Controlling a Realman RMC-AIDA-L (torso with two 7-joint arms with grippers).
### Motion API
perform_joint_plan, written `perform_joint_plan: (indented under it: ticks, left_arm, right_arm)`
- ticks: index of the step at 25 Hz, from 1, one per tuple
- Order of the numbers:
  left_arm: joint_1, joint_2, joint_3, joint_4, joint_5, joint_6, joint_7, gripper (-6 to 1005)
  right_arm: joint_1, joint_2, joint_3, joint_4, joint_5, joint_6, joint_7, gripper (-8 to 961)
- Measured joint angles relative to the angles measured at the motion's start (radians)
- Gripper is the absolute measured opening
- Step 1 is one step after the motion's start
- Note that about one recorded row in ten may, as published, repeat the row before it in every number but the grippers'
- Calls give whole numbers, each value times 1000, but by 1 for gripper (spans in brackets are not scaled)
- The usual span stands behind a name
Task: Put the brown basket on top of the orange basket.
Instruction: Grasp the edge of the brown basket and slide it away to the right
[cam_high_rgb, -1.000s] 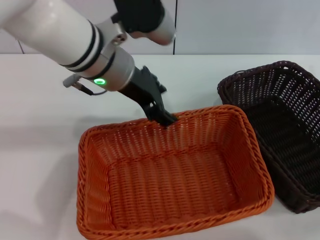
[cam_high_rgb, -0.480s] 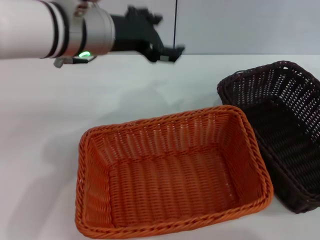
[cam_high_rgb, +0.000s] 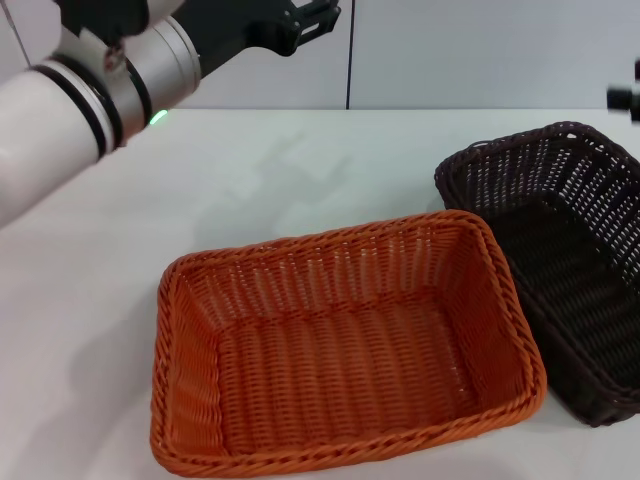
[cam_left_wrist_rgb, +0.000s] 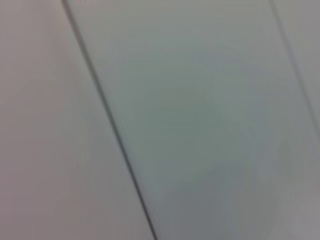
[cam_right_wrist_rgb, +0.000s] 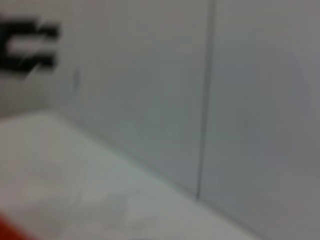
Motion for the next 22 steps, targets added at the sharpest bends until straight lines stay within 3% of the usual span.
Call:
perform_joint_plan:
  ticks: [4,12,19,20,21,22]
  left_arm:
    - [-17,-2,43,-39,-77,-104,11,827]
    - [-93,-3,41,-123,-188,-165,5,827]
    - [-93,-3,41,-123,-188,-165,5,827]
    - [-183,0,-112,-217,-332,-30,7,827]
    - [-293,5,-443,-432,-481,384,75,827]
    - [-335,6,-578,-543,-532,566,133,827]
  right_arm:
    - [0,0,11,-74,-105,-92,0,587]
    - [-62,15,54,-86,-127,-85,-94,588]
    - [-88,23,73,-77,-138,-73,-138,588]
    - [-92,26,74,-73,-138,-69,-144,588]
    - [-96,29,74,-69,-138,-65,-152,588]
    - [-102,36,74,-64,-138,-59,-166,588]
